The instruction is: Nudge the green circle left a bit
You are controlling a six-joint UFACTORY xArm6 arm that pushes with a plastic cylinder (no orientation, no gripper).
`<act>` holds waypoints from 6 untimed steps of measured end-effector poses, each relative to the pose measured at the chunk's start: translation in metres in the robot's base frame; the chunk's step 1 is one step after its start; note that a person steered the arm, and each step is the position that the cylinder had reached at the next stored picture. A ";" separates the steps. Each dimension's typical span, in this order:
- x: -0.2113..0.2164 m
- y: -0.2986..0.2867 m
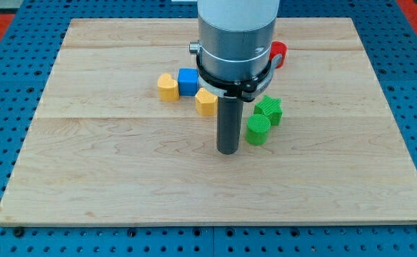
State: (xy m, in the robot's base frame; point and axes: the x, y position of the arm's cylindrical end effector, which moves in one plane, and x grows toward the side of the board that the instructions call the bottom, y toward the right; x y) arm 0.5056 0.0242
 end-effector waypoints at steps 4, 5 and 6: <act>0.011 0.040; 0.012 0.048; 0.017 0.086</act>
